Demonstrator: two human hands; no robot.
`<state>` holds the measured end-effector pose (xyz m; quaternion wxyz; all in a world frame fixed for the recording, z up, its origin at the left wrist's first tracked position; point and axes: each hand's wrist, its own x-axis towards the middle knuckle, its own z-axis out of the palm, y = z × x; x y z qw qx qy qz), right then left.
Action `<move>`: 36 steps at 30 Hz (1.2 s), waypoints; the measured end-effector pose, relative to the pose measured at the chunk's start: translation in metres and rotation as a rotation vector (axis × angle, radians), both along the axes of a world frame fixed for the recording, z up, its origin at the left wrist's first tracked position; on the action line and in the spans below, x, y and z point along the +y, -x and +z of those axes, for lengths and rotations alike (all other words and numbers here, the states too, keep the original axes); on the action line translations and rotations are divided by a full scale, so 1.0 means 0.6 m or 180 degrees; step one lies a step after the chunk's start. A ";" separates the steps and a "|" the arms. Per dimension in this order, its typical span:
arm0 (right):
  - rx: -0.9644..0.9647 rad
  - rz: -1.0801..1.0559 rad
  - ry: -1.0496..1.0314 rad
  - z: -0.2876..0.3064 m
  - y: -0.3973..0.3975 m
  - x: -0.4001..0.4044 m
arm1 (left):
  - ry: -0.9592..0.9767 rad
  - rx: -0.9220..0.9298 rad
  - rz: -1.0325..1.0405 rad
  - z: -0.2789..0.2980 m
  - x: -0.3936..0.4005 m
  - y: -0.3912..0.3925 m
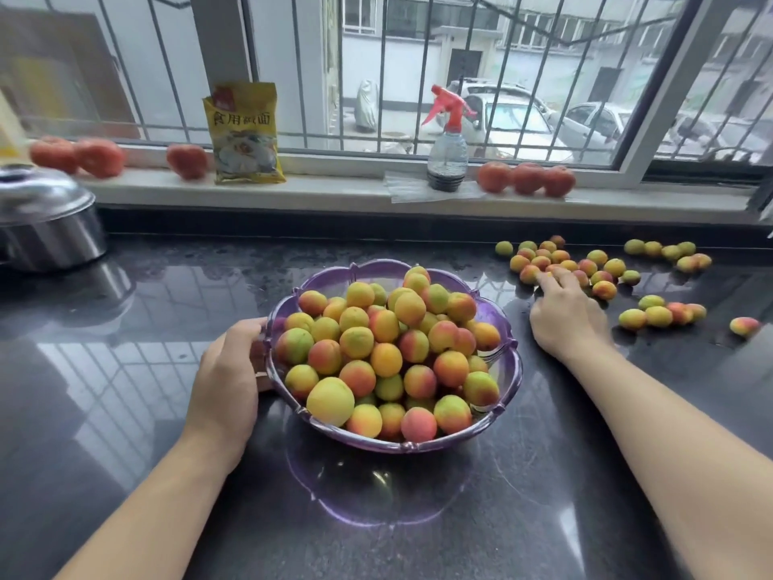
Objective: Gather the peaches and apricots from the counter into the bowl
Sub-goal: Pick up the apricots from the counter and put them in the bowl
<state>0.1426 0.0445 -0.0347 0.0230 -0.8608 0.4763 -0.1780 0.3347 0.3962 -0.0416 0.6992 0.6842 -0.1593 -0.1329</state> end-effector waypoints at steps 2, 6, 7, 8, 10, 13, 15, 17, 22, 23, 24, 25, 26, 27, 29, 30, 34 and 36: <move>0.0046 0.0118 0.0088 0.002 -0.014 -0.012 | -0.0032 0.0039 0.0040 0.000 -0.005 -0.001; 0.0149 0.0252 0.0167 0.003 -0.034 -0.026 | -0.0050 -0.0105 0.0089 -0.004 -0.014 0.003; 0.0190 0.0236 0.0140 0.004 -0.036 -0.029 | -0.0021 -0.0107 0.0076 -0.005 -0.015 0.003; 0.0244 0.0216 0.0106 0.004 -0.039 -0.030 | -0.0008 -0.0127 0.0056 -0.006 -0.016 0.002; 0.0364 0.0208 0.0100 0.005 -0.040 -0.036 | 0.0046 -0.0169 0.0041 -0.007 -0.016 0.002; 0.0456 0.0148 0.0063 0.007 -0.043 -0.037 | 0.0094 -0.0179 0.0038 -0.009 -0.016 0.000; 0.0455 0.0067 0.0043 0.007 -0.045 -0.036 | 0.0128 -0.0185 0.0015 -0.010 -0.016 -0.001; 0.0336 0.0012 0.0103 0.004 -0.047 -0.033 | 0.0117 -0.0226 0.0018 -0.011 -0.016 -0.002; -0.0073 -0.0016 0.0320 -0.003 -0.040 -0.029 | 0.0132 -0.0168 0.0003 -0.009 -0.015 0.002; -0.0119 -0.0024 0.0315 -0.004 -0.040 -0.029 | 0.0137 -0.0162 0.0001 -0.008 -0.015 0.003; -0.0147 -0.0042 0.0295 -0.004 -0.041 -0.030 | 0.0134 -0.0168 0.0010 -0.008 -0.015 0.003; -0.0156 -0.0057 0.0292 -0.005 -0.042 -0.033 | 0.0127 -0.0167 0.0024 -0.008 -0.015 0.003; -0.0157 -0.0062 0.0302 -0.005 -0.043 -0.035 | 0.0122 -0.0163 0.0033 -0.009 -0.016 0.002; -0.0169 -0.0047 0.0317 -0.006 -0.044 -0.038 | 0.0106 -0.0153 0.0033 -0.009 -0.015 0.001; -0.0215 -0.0017 0.0364 -0.007 -0.044 -0.039 | 0.0114 -0.0107 0.0023 -0.011 -0.016 -0.001; -0.0252 0.0003 0.0383 -0.008 -0.044 -0.038 | 0.0125 -0.0090 0.0022 -0.012 -0.016 -0.001; -0.0516 0.0284 0.0555 -0.010 -0.043 -0.030 | 0.0103 -0.0093 -0.0018 -0.008 -0.013 0.000; -0.0772 0.0533 0.0467 -0.008 -0.040 -0.018 | 0.0167 -0.0101 -0.0140 -0.002 -0.012 0.007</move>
